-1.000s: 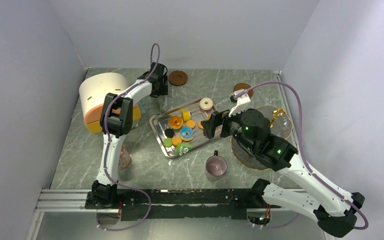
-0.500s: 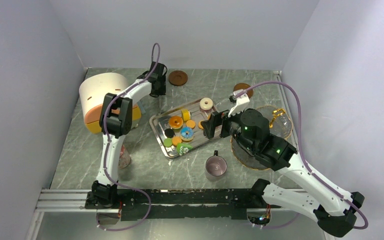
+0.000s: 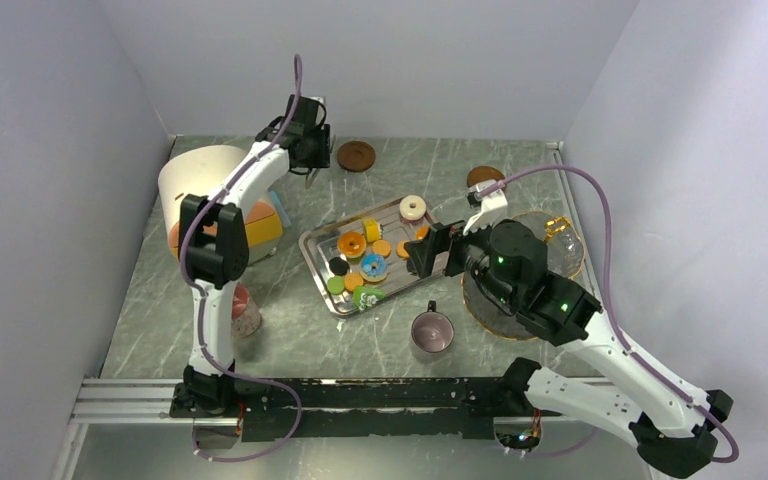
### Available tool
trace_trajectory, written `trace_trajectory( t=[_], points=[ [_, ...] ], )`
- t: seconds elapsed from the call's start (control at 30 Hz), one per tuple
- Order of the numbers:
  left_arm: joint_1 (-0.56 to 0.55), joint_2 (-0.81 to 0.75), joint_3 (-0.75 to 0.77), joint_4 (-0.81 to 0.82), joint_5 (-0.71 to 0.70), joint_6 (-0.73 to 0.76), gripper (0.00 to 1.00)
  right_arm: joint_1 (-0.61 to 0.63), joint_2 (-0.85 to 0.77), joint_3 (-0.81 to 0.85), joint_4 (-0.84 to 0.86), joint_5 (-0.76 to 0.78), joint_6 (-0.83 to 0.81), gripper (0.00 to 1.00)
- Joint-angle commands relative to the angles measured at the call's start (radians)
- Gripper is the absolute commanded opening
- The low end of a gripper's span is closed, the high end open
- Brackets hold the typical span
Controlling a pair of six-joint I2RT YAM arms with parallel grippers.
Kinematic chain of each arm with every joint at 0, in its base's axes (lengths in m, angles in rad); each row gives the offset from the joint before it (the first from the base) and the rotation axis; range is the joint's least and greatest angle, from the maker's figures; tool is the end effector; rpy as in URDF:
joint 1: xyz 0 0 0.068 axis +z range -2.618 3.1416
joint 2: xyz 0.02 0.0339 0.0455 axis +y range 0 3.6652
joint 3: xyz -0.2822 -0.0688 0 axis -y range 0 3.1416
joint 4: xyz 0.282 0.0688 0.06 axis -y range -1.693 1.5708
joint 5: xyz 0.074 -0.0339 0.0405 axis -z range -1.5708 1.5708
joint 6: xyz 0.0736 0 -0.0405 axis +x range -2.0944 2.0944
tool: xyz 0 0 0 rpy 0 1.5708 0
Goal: Serve the afternoon tea
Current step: Pick up the clamp from the center of the board, then pick up the desert from the tray.
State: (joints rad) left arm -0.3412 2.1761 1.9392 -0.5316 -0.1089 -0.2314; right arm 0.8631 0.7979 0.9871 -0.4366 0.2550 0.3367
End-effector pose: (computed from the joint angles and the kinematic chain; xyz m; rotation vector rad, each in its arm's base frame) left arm 0.5441 -0.1847 0.2354 0.0743 2.3378 -0.1578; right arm 0.1633 0.1623 0.3919 -0.3021 1.8292 0.6159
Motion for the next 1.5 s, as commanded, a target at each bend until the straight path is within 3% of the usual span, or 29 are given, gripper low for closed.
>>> trace_trajectory(
  t=[0.0,0.57,0.77,1.03,1.47],
  points=[
    [0.002,-0.06,0.041,-0.089,0.07,0.021,0.48,0.0,0.002,0.004,-0.025,0.004,0.027,1.0],
    [-0.122,-0.416,-0.158,-0.238,0.153,0.091,0.48,0.0,0.0,0.065,-0.069,-0.004,-0.016,1.0],
    [-0.216,-0.579,-0.322,-0.24,0.218,0.099,0.48,-0.001,-0.01,0.067,-0.084,-0.022,0.002,1.0],
    [-0.324,-0.748,-0.544,-0.199,0.2,0.083,0.48,0.0,-0.04,0.086,-0.113,-0.022,0.025,1.0],
    [-0.329,-0.701,-0.647,-0.115,0.218,0.082,0.5,-0.001,-0.091,0.135,-0.156,0.03,0.026,1.0]
  ],
)
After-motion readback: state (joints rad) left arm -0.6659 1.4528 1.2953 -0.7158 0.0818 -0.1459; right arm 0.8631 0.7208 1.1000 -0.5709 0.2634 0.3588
